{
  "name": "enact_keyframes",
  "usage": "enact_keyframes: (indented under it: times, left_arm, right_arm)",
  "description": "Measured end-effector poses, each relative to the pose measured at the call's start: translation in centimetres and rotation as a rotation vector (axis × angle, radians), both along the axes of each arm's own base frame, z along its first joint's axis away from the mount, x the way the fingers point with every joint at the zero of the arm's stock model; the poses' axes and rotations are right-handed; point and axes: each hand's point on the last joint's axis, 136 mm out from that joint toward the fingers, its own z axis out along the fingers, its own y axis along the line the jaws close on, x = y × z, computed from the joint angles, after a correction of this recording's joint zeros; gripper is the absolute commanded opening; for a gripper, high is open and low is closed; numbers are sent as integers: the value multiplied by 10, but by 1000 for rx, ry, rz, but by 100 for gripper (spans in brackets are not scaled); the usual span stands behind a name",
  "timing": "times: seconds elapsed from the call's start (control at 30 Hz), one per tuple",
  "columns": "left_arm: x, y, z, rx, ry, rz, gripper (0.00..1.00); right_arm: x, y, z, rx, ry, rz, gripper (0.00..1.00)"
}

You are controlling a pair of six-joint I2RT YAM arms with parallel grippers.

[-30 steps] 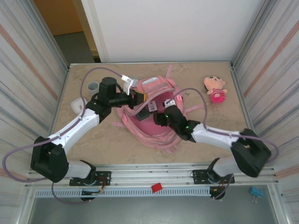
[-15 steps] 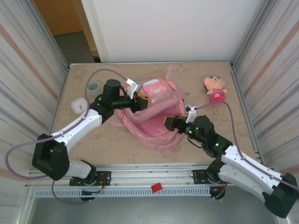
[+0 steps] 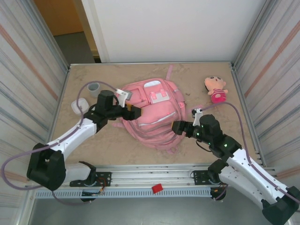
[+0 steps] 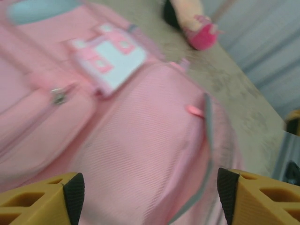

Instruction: Pack the student bag

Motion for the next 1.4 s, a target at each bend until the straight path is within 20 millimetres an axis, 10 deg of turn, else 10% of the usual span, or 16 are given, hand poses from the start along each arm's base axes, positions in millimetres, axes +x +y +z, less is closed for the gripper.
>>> enact_keyframes:
  times: [0.2, 0.5, 0.77, 1.07, 1.4]
  left_arm:
    - [12, 46, -32, 13, 119, 166, 74]
    - [31, 68, -87, -29, 359, 223, 73]
    - [31, 56, -81, -114, 391, 172, 55]
    - [27, 58, -87, -94, 396, 173, 74]
    - [29, 60, -91, -80, 386, 179, 66]
  right_arm:
    - [-4, 27, 16, -207, -148, 181, 89]
    - [5, 47, -16, -335, -63, 280, 89]
    - [5, 54, -6, -290, -94, 297, 89]
    - [3, 53, 2, -269, -117, 295, 89]
    - [1, 53, -2, -269, -112, 301, 88]
